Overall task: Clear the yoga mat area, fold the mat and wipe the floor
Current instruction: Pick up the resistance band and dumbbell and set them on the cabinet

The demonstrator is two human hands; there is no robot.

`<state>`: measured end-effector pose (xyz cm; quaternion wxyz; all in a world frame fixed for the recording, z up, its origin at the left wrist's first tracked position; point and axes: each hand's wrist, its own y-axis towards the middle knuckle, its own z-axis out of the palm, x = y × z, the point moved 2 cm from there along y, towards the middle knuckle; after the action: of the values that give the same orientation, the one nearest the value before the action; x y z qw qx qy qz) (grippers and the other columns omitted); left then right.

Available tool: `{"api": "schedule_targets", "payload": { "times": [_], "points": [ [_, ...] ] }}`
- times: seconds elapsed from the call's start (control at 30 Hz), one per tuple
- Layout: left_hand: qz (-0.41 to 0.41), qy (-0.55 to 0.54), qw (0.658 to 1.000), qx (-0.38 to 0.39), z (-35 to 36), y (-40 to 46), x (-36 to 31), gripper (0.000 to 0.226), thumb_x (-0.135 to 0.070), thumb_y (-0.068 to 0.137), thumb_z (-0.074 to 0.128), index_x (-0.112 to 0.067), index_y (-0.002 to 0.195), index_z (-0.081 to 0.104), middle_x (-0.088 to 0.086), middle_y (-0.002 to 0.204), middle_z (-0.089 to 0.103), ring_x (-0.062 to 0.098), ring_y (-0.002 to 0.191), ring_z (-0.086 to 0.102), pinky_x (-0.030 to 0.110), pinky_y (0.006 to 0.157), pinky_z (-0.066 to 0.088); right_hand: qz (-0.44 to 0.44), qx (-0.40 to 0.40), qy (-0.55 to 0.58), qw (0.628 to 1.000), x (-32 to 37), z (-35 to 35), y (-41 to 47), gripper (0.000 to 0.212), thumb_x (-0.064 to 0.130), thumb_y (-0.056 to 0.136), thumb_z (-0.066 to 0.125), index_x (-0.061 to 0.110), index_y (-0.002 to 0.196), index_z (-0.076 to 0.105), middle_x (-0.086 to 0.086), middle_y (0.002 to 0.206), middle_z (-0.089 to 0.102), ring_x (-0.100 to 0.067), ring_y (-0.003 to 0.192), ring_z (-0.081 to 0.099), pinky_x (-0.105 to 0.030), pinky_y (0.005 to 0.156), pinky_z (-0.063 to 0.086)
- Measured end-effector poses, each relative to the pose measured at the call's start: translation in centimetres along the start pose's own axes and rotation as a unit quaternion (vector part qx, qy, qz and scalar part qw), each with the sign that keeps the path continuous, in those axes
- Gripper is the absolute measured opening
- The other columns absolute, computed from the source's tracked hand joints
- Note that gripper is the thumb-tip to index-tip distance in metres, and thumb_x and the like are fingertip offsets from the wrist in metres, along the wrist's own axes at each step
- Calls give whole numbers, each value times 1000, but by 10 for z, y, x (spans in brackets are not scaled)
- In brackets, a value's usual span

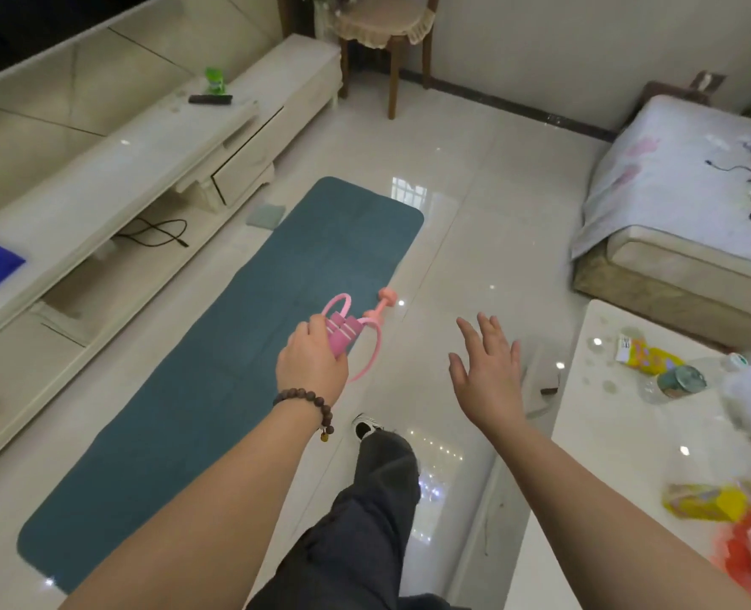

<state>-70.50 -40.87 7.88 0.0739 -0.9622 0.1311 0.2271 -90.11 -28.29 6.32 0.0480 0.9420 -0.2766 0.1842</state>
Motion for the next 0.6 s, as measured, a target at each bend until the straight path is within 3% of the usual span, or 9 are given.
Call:
{"api": "schedule_targets", "payload": {
  "times": [0.3,0.6],
  "points": [
    [-101,-60,993,-8,43,175,-14,28,-15,84,66,-11,106,50,6,94,54,26,82,57,43,72,54,-66,92,-40,993,16,35,210,50,29,100,38,23,148,26,-5,159,14,-20,147,3,-46,117,-1],
    [-226,-88,970,-12,33,302,-22,34,-16,83,65,-12,112,49,8,104,56,27,89,59,41,76,53,-164,160,-64,971,50,40,372,50,31,99,38,23,148,27,-6,159,16,-21,147,4,-47,117,0]
  ]
}}
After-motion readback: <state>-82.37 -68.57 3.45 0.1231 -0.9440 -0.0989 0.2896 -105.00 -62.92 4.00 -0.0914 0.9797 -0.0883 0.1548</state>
